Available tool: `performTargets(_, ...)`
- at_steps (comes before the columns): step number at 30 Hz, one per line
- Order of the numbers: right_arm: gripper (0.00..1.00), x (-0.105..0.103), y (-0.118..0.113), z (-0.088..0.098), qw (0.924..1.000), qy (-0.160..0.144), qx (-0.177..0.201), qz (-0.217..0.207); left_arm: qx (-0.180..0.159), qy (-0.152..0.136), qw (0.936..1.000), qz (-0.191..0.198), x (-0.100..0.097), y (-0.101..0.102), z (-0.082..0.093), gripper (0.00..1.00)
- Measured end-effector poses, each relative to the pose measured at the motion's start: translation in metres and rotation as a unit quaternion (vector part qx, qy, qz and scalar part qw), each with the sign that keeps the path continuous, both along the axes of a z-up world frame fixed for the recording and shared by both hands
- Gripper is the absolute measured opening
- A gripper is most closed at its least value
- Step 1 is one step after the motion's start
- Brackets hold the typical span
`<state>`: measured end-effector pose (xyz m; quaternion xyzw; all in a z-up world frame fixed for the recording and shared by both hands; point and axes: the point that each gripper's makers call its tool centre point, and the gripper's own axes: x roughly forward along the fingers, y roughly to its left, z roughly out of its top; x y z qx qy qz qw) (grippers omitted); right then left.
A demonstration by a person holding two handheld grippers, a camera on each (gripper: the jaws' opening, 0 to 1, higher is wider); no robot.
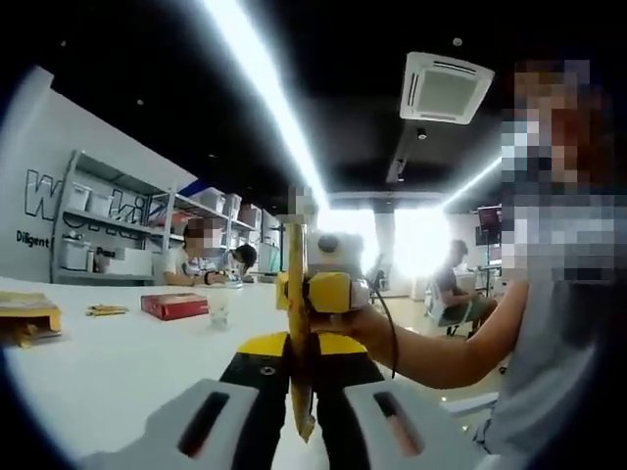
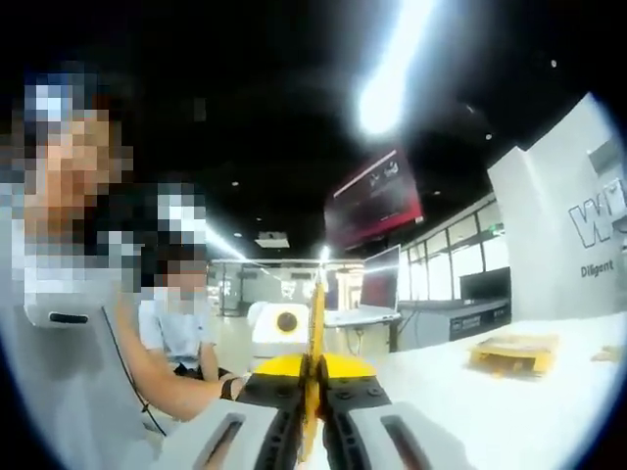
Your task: Tear open the coffee pouch, take out the coffee, and pour the coffee from the pouch into the cup
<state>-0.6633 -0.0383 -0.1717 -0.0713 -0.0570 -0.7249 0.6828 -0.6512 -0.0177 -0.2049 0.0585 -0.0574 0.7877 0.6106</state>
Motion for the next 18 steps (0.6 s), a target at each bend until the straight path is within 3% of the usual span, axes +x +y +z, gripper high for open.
performTargets(2, 0.05, -0.001, 0.003, 0.004, 1.0, -0.001, -0.009, -0.001, -0.001, 0.0, 1.0, 0.001, 0.0, 0.003, -0.002, 0.33)
performTargets(3, 0.05, -0.001, 0.004, 0.006, 0.9999, -0.004, -0.013, 0.001, -0.008, -0.011, 0.9999, -0.003, 0.001, 0.004, -0.007, 0.31)
performTargets(4, 0.05, -0.001, 0.004, 0.006, 0.9999, -0.004, -0.014, 0.002, -0.02, -0.013, 0.9997, -0.01, 0.003, 0.004, -0.011, 0.16)
performTargets(5, 0.05, -0.001, 0.004, 0.006, 0.9999, -0.003, -0.013, 0.004, -0.024, 0.001, 0.9997, 0.002, 0.002, 0.003, -0.011, 0.12)
performTargets(9, 0.1, 0.0, 0.001, 0.007, 0.9997, 0.004, -0.017, 0.015, -0.021, -0.007, 0.9997, 0.002, 0.001, 0.003, -0.011, 0.11)
performTargets(11, 0.16, -0.004, 0.005, 0.019, 0.9991, 0.002, -0.041, 0.01, -0.033, -0.003, 0.9994, 0.012, -0.007, 0.003, -0.015, 0.11)
performTargets(18, 0.06, -0.007, 0.008, 0.027, 0.9991, 0.008, -0.041, 0.003, -0.037, -0.011, 0.9991, 0.015, -0.017, -0.001, -0.018, 0.11)
